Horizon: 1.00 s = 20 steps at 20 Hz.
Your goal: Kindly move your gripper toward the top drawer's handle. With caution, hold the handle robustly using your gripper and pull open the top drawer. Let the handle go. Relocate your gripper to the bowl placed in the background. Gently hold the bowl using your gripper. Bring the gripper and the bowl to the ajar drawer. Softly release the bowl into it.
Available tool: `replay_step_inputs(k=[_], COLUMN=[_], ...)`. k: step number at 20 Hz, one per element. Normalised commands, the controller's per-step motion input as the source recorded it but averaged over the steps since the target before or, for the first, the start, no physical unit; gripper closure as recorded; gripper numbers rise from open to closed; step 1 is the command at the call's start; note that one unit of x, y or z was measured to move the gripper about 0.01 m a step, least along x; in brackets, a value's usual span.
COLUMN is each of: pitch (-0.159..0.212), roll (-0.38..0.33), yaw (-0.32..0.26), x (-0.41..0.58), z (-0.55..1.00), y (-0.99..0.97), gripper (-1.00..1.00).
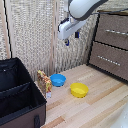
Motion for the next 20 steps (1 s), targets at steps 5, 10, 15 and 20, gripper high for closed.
replay_step_inputs(k=[5, 10, 15, 20], pitch=[0.0, 0.009, 0.012, 0.01], roll=[-0.375, -0.375, -0.375, -0.363], yaw=[0.073, 0.01, -0.008, -0.039], x=[0.11, 0.246, 0.309, 0.159], z=[0.0, 0.0, 0.06, 0.23], y=[-0.03, 0.0, 0.0, 0.03], gripper=[-1.0, -1.0, -1.0, -1.0])
